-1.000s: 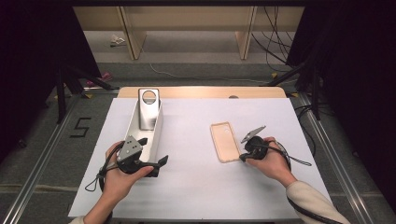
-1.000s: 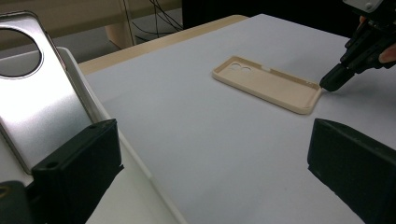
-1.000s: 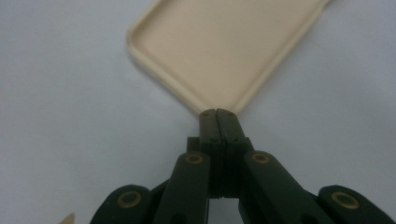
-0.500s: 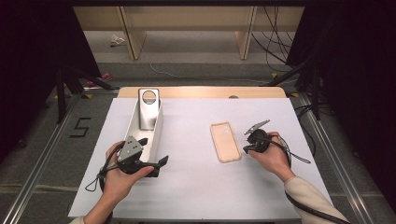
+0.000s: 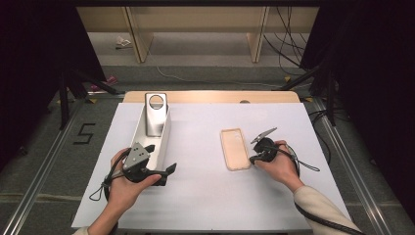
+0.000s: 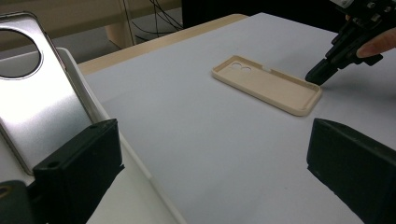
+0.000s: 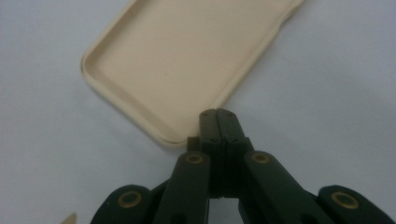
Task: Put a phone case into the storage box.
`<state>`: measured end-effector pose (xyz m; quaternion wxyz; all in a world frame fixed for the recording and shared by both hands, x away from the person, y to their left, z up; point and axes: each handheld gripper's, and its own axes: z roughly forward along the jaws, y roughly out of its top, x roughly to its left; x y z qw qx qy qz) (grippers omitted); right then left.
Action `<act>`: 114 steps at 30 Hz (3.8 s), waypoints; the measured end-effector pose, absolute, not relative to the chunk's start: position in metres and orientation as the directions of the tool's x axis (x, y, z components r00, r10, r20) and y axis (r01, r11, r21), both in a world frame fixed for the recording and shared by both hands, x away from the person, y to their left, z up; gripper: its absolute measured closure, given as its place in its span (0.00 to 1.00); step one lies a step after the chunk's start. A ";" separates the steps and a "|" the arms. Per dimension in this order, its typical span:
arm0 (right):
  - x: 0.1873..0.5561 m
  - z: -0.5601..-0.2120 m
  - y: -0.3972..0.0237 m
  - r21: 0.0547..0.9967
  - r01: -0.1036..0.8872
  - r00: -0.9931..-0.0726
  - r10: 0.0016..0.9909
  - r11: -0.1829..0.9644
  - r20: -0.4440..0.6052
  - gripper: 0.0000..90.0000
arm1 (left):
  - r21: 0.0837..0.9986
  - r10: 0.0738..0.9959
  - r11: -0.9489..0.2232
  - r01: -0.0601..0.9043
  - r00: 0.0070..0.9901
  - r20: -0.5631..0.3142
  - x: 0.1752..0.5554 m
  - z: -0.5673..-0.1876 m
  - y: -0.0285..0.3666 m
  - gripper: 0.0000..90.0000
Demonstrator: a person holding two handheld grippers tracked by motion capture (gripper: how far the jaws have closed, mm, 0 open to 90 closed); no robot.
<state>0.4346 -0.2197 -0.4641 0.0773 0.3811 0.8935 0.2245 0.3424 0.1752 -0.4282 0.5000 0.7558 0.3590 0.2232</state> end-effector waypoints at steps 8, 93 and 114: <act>0.429 -0.465 -0.203 0.464 0.621 -0.728 0.684 0.632 0.043 1.00 | 0.916 0.766 -0.242 0.319 0.642 -0.021 0.342 -0.428 0.175 0.03; 0.424 -0.456 -0.115 0.103 0.050 -0.962 0.075 0.993 -0.261 0.68 | 0.916 0.755 -0.258 0.308 0.656 -0.008 0.339 -0.429 0.174 0.03; 0.422 -0.456 -0.112 0.091 0.034 -0.968 0.055 0.995 -0.246 0.90 | 0.916 0.753 -0.257 0.308 0.658 -0.010 0.338 -0.429 0.173 0.03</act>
